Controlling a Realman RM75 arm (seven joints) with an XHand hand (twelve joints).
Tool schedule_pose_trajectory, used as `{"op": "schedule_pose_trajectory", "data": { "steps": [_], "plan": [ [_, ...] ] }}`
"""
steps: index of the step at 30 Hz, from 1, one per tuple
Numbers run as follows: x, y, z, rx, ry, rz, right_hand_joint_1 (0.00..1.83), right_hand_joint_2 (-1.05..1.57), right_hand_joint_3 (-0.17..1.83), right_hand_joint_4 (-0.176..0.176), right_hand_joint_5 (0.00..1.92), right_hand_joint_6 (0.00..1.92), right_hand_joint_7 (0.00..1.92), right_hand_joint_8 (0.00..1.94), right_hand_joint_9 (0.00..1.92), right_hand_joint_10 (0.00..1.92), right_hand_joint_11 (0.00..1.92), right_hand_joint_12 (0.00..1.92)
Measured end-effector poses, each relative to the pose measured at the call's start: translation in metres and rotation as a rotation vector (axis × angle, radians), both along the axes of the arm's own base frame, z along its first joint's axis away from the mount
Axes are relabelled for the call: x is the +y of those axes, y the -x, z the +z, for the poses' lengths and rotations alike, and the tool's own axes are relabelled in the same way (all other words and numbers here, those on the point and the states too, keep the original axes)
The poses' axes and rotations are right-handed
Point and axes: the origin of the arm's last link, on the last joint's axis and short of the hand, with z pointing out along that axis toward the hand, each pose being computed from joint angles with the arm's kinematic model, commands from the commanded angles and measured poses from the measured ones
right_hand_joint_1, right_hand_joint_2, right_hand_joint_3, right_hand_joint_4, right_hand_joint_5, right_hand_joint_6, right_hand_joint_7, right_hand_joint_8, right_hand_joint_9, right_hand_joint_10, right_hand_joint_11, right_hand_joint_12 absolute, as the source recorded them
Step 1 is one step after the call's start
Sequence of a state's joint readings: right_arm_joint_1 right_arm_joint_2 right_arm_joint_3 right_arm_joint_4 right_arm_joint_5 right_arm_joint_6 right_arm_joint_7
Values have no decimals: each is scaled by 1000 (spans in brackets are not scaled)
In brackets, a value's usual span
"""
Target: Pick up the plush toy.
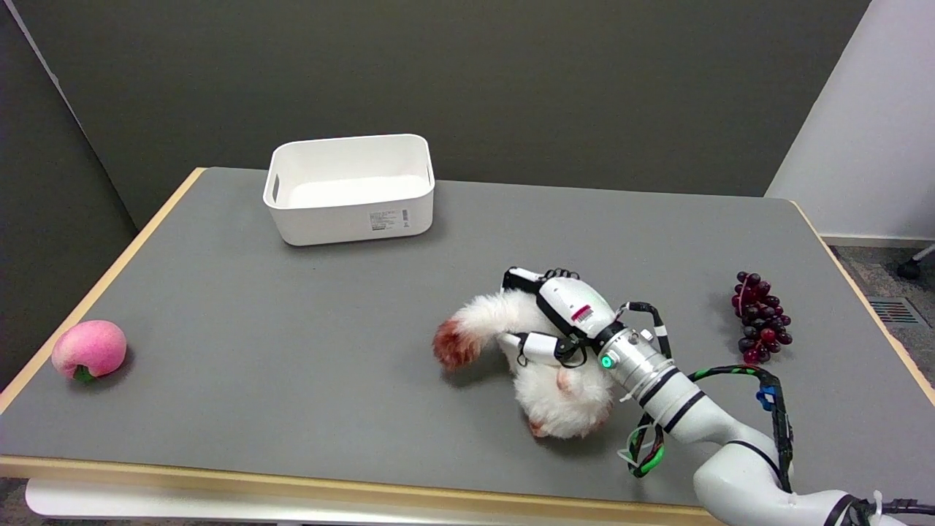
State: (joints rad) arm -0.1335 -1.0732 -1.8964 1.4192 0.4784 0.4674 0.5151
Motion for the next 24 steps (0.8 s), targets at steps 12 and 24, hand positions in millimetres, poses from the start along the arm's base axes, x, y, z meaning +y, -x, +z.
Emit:
{"op": "schedule_pose_trajectory", "data": {
  "steps": [12, 24],
  "plan": [
    [-16, -51, -6, 42, -32, 216, 1308, 1062, 513, -119, 483, 1650, 653, 1593, 751, 1720, 989, 1921],
    [-64, -134, -19, 102, -83, 446, 1326, 997, 580, -128, 533, 1624, 721, 1511, 791, 1661, 999, 1921]
  ]
}}
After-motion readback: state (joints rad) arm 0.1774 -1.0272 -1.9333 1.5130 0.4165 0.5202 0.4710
